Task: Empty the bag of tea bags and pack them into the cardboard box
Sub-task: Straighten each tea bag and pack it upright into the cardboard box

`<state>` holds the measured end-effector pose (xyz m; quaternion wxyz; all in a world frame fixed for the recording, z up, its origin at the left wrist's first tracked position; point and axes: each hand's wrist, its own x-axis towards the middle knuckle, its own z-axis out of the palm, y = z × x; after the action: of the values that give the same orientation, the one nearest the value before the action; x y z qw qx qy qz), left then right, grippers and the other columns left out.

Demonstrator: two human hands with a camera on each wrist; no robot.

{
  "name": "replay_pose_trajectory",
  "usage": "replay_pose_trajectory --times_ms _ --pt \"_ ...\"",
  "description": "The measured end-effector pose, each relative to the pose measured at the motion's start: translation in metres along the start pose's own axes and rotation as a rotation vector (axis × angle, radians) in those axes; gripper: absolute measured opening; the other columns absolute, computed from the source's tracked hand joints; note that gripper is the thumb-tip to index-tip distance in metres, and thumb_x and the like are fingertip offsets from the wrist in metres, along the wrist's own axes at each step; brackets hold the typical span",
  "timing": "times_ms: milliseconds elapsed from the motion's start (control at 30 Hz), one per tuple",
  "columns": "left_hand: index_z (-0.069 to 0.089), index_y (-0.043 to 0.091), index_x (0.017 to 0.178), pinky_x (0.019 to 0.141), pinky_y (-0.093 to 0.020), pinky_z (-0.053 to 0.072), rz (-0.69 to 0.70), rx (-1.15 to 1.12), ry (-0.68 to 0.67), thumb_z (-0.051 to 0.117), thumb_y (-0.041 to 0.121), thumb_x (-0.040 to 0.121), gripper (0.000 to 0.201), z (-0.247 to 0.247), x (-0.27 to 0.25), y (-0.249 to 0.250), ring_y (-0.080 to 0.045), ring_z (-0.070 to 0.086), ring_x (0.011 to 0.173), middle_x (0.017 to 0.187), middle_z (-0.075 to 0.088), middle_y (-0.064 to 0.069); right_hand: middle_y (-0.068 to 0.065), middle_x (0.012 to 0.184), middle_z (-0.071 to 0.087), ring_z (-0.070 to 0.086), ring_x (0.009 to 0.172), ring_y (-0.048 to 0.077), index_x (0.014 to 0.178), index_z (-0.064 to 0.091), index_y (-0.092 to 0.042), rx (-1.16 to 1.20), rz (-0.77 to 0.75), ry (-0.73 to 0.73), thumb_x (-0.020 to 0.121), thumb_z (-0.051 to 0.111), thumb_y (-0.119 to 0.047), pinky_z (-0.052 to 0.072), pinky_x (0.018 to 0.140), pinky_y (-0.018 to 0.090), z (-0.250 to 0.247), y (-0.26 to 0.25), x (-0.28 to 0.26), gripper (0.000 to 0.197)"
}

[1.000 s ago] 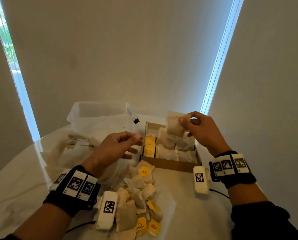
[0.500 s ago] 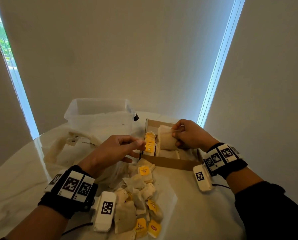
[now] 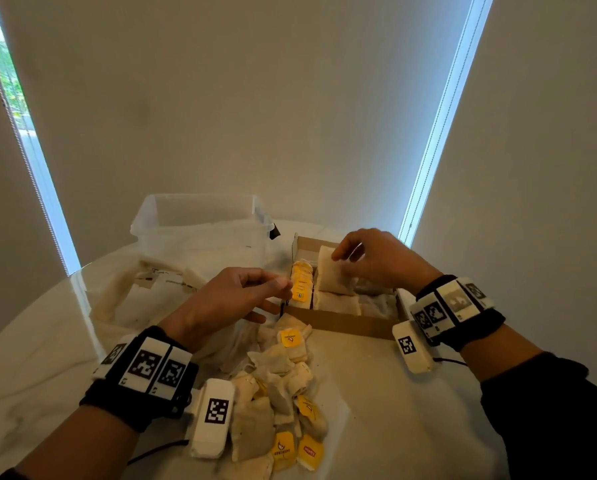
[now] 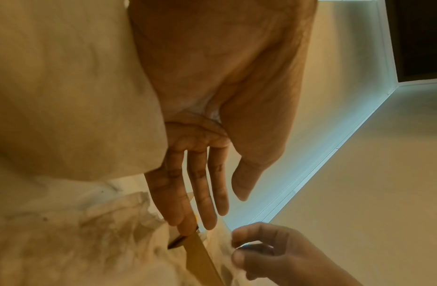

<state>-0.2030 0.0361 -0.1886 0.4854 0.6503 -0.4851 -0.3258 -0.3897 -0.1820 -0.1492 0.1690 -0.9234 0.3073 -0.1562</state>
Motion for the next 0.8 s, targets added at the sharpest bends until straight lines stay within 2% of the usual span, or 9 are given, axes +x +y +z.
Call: replay_pose_trajectory --times_ms 67,133,233,367,433,567,633,733,800 --pt "0.079 0.024 0.118 0.088 -0.032 0.063 -0.001 0.001 0.0 0.062 0.04 0.105 0.027 0.0 0.0 0.0 -0.009 0.078 0.098 0.109 0.082 0.01 -0.012 0.116 0.062 0.062 0.106 0.01 0.12 0.073 -0.031 -0.176 -0.008 -0.128 0.09 0.082 -0.027 0.044 0.078 0.017 0.012 0.0 0.005 0.032" --pt "0.079 0.023 0.118 0.088 -0.032 0.063 -0.008 0.006 0.0 0.062 0.04 0.105 0.027 0.0 -0.001 0.001 -0.009 0.078 0.098 0.109 0.082 0.01 -0.011 0.12 0.06 0.06 0.11 0.013 0.127 0.072 -0.03 -0.274 -0.041 -0.154 0.09 0.083 -0.03 0.039 0.076 0.017 0.02 0.002 0.008 0.038" --pt "0.079 0.024 0.117 0.088 -0.031 0.063 -0.014 0.013 0.0 0.062 0.04 0.105 0.027 -0.001 -0.002 0.001 -0.01 0.078 0.099 0.11 0.082 0.011 -0.013 0.118 0.058 0.058 0.112 0.012 0.127 0.071 -0.032 -0.227 -0.049 -0.121 0.086 0.086 -0.031 0.044 0.085 0.025 0.015 -0.001 0.006 0.043" --pt "0.079 0.02 0.118 0.085 -0.03 0.063 -0.004 -0.008 0.028 0.061 0.039 0.106 0.029 -0.001 -0.003 0.001 -0.012 0.078 0.099 0.111 0.082 0.008 -0.017 0.112 0.066 0.066 0.103 0.006 0.119 0.072 -0.033 -0.07 -0.147 -0.079 0.087 0.086 -0.036 0.055 0.083 0.023 0.002 -0.027 -0.008 0.036" --pt "0.078 0.017 0.119 0.085 -0.033 0.063 0.0 -0.048 0.079 0.059 0.039 0.108 0.031 -0.001 -0.003 0.003 -0.014 0.079 0.099 0.111 0.082 0.005 -0.019 0.108 0.069 0.067 0.1 0.004 0.118 0.073 -0.036 -0.072 -0.212 -0.25 0.089 0.085 -0.037 0.057 0.089 0.027 -0.001 -0.051 -0.021 0.031" --pt "0.077 0.019 0.115 0.082 -0.032 0.064 0.0 -0.116 0.206 0.052 0.047 0.11 0.039 -0.002 -0.001 0.004 -0.015 0.079 0.097 0.107 0.082 0.006 -0.028 0.112 0.068 0.061 0.104 -0.01 0.123 0.071 -0.045 -0.095 -0.308 -0.67 0.089 0.082 -0.046 0.049 0.095 0.022 0.004 -0.093 -0.052 0.036" --pt "0.077 0.019 0.116 0.082 -0.034 0.063 -0.01 -0.154 0.241 0.047 0.05 0.111 0.043 -0.003 0.0 0.005 -0.018 0.079 0.098 0.107 0.082 0.005 -0.029 0.118 0.066 0.059 0.109 -0.012 0.126 0.069 -0.047 -0.037 -0.36 -0.737 0.084 0.086 -0.049 0.052 0.096 0.023 0.007 -0.106 -0.061 0.046" --pt "0.077 0.019 0.115 0.085 -0.037 0.061 -0.034 -0.202 0.27 0.039 0.052 0.113 0.05 -0.004 0.001 0.006 -0.02 0.078 0.099 0.106 0.082 0.005 -0.026 0.13 0.062 0.061 0.116 -0.002 0.129 0.066 -0.049 -0.007 -0.457 -0.762 0.079 0.09 -0.05 0.058 0.097 0.029 0.017 -0.117 -0.066 0.056" --pt "0.077 0.018 0.115 0.084 -0.037 0.06 -0.046 -0.234 0.274 0.036 0.051 0.114 0.052 -0.005 0.001 0.006 -0.021 0.077 0.098 0.106 0.082 0.003 -0.019 0.129 0.062 0.06 0.116 0.004 0.126 0.069 -0.043 -0.086 -0.513 -0.768 0.081 0.089 -0.045 0.058 0.098 0.035 0.031 -0.118 -0.067 0.049"
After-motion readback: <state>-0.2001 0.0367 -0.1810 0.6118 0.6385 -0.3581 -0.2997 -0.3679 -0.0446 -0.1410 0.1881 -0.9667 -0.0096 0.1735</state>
